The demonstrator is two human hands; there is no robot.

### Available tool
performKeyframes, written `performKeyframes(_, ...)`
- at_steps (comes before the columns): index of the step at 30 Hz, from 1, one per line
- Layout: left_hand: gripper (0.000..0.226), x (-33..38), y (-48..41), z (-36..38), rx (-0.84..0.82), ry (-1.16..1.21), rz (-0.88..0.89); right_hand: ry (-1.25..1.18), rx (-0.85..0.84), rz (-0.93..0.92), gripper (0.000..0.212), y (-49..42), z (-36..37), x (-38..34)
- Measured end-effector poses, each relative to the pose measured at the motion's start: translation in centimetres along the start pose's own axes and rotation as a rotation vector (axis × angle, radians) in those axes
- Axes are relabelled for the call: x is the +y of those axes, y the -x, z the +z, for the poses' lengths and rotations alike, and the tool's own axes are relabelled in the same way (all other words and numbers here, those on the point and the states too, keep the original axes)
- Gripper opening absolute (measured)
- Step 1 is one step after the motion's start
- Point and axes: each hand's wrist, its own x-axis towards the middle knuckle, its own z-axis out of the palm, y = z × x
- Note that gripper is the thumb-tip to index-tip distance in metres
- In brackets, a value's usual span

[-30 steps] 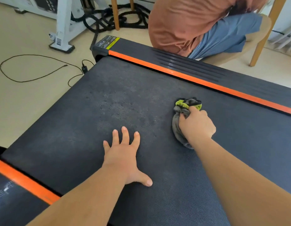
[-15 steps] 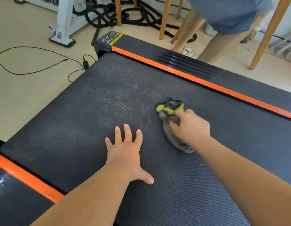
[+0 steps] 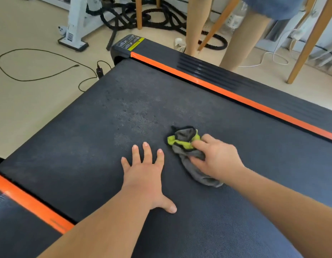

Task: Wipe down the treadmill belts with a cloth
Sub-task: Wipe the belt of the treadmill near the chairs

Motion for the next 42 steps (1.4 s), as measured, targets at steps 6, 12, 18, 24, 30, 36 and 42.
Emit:
performKeyframes(6,0.162,0.1,-0.1,-0.1,-0.002,-0.016,0.004,-0.184,0.086,0.864,0.034,-1.9,-0.9,4.2)
performKeyframes(12,0.162,0.1,-0.1,0.0,0.025,-0.018,0.008,-0.152,0.079,0.140,0.030,4.6,1.1,-6.0)
performKeyframes(18,0.164,-0.2,-0.2,0.5,0.041,0.009,0.009,-0.036,0.011,0.483,0.032,2.9,-0.9,1.9)
performKeyframes(24,0.165,-0.2,-0.3,0.3,0.039,0.000,0.008,-0.115,0.167,0.456,0.028,5.6,1.2,-8.3)
performKeyframes(30,0.164,-0.2,-0.2,0.2,0.035,-0.016,0.011,-0.055,0.000,0.416,0.036,4.7,0.1,-1.3)
performKeyframes(36,0.164,-0.1,-0.3,0.2,0.030,-0.033,0.004,-0.095,0.141,0.670,0.029,5.1,0.4,-5.1)
performKeyframes(42,0.160,-0.2,-0.2,-0.1,0.013,-0.046,0.020,-0.189,0.113,0.217,0.028,10.4,1.0,-7.9)
